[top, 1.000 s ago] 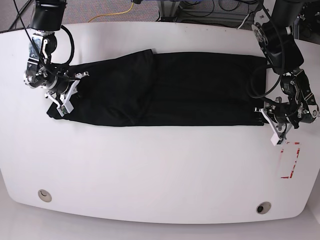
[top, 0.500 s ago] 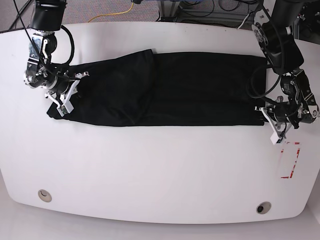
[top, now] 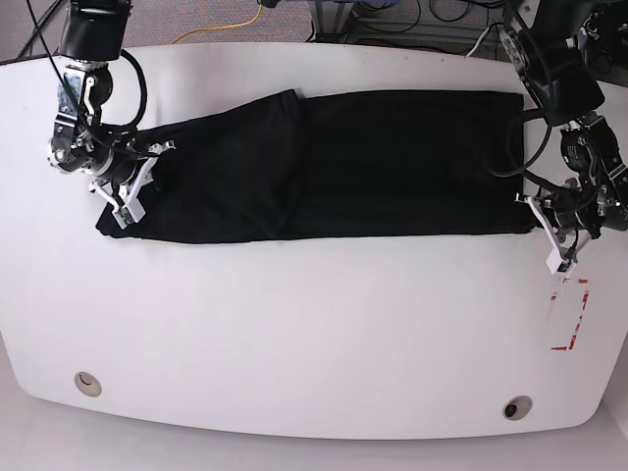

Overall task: Layout the t-shirt on the table in an organized manner, then fold the t-shirt properly
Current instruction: 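Hold the shirt's corners with both grippers, keeping it flat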

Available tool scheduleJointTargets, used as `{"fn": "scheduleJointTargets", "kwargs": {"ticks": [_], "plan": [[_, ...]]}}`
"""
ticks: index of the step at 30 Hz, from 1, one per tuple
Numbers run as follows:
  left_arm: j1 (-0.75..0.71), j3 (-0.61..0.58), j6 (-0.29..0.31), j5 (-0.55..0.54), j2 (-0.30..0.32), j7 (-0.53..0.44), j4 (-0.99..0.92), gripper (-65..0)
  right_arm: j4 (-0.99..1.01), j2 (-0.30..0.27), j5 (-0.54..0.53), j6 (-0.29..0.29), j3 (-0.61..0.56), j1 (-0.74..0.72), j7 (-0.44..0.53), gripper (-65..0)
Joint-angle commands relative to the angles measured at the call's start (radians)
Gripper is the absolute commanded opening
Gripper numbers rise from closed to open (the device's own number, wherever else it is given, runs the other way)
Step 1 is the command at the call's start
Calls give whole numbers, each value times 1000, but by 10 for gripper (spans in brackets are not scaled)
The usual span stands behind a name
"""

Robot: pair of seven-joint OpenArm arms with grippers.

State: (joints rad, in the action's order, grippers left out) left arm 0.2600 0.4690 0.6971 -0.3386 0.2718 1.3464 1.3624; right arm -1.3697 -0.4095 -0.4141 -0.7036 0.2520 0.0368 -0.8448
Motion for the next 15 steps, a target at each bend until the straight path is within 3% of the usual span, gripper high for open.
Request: {"fn": "scheduleJointTargets", "kwargs": {"ticks": [1, 15], "plan": [[3, 43, 1, -6, 19, 11, 45, -615, 5, -6, 53, 5, -4, 7, -69, -621], [-11, 83, 1, -6, 19, 50, 137, -615, 5, -6, 53, 5, -6, 7, -69, -621]]}}
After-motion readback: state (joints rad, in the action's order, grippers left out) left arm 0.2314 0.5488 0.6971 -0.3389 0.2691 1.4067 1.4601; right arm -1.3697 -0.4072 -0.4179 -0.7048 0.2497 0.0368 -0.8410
